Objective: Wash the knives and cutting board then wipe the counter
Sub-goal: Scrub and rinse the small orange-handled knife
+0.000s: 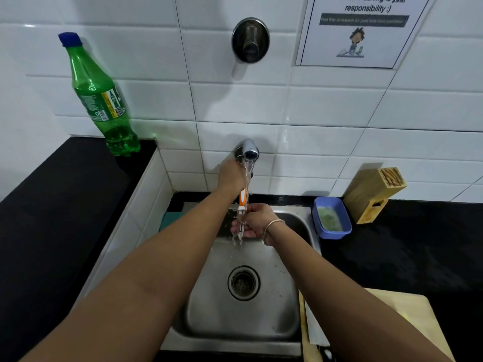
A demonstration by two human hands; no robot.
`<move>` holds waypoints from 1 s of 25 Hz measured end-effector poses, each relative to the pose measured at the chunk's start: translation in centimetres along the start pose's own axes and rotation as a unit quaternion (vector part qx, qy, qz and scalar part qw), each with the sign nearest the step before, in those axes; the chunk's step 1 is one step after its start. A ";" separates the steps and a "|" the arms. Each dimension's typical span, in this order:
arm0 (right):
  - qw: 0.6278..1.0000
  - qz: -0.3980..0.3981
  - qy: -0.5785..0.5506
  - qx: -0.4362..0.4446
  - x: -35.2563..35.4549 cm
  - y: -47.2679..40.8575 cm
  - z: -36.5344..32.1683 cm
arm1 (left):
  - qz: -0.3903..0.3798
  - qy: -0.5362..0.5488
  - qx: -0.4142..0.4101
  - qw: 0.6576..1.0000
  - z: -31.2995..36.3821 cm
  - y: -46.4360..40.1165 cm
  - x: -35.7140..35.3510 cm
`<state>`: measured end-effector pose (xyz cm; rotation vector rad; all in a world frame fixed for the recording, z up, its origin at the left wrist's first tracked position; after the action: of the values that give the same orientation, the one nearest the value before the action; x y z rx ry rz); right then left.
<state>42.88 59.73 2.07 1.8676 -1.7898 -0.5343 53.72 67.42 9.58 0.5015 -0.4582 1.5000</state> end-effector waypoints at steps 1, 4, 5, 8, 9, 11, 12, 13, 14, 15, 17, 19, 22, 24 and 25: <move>1.000 0.001 0.001 0.000 0.1 -0.1 0.0 | 0.003 0.000 -0.003 1.000 0.0 0.0 0.0; 1.000 0.004 0.012 -0.001 0.2 -0.3 0.1 | 0.011 -0.007 -0.006 1.000 0.0 -0.1 0.0; 1.000 0.005 0.012 0.000 0.2 -0.2 0.0 | 0.013 -0.010 -0.005 1.000 0.1 -0.1 -0.1; 1.000 0.004 0.004 0.002 0.2 -0.3 -0.1 | 0.014 -0.014 -0.014 1.000 0.3 -0.3 -0.1; 1.000 0.003 0.003 0.002 0.2 -0.2 -0.2 | 0.017 -0.009 -0.016 1.000 0.4 -0.3 -0.1; 1.000 0.001 0.002 0.005 0.2 -0.2 -0.2 | 0.018 -0.002 -0.019 1.000 0.3 -0.2 -0.1; 1.000 0.001 0.005 0.007 0.2 -0.2 -0.2 | 0.018 -0.006 -0.024 1.000 0.2 -0.2 -0.1; 1.000 0.001 0.007 0.008 0.3 -0.3 -0.2 | 0.018 -0.018 -0.031 0.999 0.2 -0.1 -0.1; 1.000 0.002 0.006 0.010 0.3 -0.4 -0.2 | 0.016 -0.034 -0.034 0.999 0.2 -0.1 0.0; 1.000 0.002 0.006 0.012 0.3 -0.6 -0.1 | 0.015 -0.044 -0.034 0.998 0.1 0.0 0.0; 1.000 0.008 0.002 0.021 0.5 -0.9 0.0 | -0.004 -0.012 0.000 1.000 -0.9 0.4 -0.6; 0.999 0.017 -0.006 0.049 0.6 -1.3 -0.1 | -0.079 0.102 0.110 0.986 -3.0 1.6 -2.3; 0.992 0.032 0.040 0.116 1.0 -1.3 -0.3 | -0.174 0.227 0.118 0.951 -3.8 4.6 -3.6; 0.982 0.052 0.086 0.163 1.6 -1.1 -0.4 | -0.197 0.247 0.019 0.949 -3.2 5.9 -3.0; 0.977 0.064 0.098 0.181 2.0 -0.9 -0.5 | -0.203 0.260 -0.023 0.944 -3.2 6.4 -2.5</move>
<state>43.98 57.81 2.02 1.9362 -1.9530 0.0284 47.15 67.23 5.74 0.1317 0.0298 1.1563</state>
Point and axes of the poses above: each hand's wrist, its own y-axis away from the middle knuckle, its own x-axis out of the back of the hand, z = x × y, the point moved 7 cm from there along -y, towards the middle knuckle, and after that the axes turned 7 degrees about y, right-handed, at the moved point
